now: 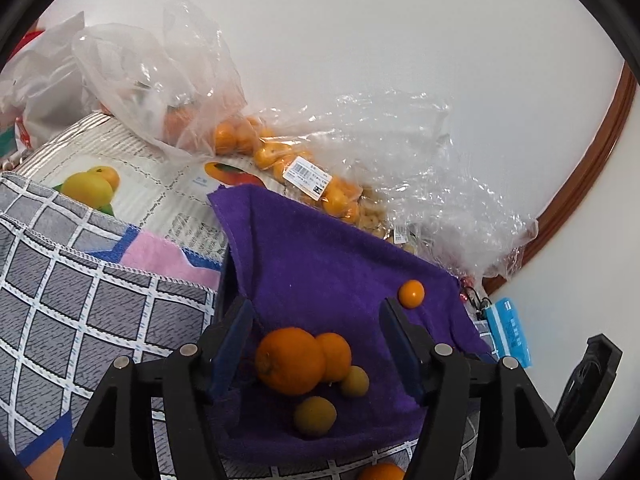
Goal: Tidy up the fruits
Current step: 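Open left tool releasing leafy orange while right tool moves to red strawberry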
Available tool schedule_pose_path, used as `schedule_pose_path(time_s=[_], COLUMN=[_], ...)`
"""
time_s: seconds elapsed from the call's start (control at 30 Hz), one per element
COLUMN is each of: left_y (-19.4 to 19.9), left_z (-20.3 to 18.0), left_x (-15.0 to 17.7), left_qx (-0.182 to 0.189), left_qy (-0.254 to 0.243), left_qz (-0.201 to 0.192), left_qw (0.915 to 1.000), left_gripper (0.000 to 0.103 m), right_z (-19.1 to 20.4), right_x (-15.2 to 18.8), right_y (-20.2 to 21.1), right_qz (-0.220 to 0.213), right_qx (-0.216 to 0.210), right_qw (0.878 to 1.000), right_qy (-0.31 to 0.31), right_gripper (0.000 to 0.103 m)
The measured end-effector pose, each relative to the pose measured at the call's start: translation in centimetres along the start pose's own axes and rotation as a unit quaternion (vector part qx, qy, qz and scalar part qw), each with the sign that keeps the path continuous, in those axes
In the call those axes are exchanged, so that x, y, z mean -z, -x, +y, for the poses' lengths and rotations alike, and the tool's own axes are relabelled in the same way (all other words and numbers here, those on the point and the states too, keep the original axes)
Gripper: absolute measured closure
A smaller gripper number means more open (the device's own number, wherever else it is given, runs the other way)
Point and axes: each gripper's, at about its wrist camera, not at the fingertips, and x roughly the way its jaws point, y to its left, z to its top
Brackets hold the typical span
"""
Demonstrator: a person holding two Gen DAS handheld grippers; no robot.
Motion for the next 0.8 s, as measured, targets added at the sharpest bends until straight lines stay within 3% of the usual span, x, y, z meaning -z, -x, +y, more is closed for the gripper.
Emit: schedule_pose_path(time_s=[0.1,0.17,0.23,0.53,0.67,0.8], left_y=[0.9,1.5,2.6,6.4,6.8,6.9], left_z=[0.2,0.2,0.3,1.5,2.8,3.6], left_x=[-0.5,-0.8,-0.7,3.6,6.1,7.9], left_qx=[-0.007,-0.034,-0.027,-0.073,-0.091,-0.095], left_qy=[0.004,0.005,-0.002,-0.070,-0.083,-0.087], left_qz=[-0.012,-0.006,0.001,0.026,0.044,0.057], left_qw=[0.9999,0.9994,0.9996,0.9946,0.9914,0.9900], left_gripper=[0.039,0.039,0.039,0.039,0.039,0.040], right_z=[0.1,0.2,0.1,1.1,2.5,3.6], right_x=[-0.2,-0.4,-0.4,3.2,5.8,7.2], right_y=[0.6,1.4,2.2,4.9,5.5,4.4], right_qz=[-0.012,-0.024,-0.029,0.017,0.035,0.053], right_qx=[-0.001,0.007,0.016,-0.021,-0.046,-0.040], right_qw=[1.000,1.000,0.999,0.999,0.997,0.996], right_qy=[0.001,0.006,0.004,0.022,0.048,0.067], right_gripper=[0.061,0.061,0.061,0.061,0.061,0.062])
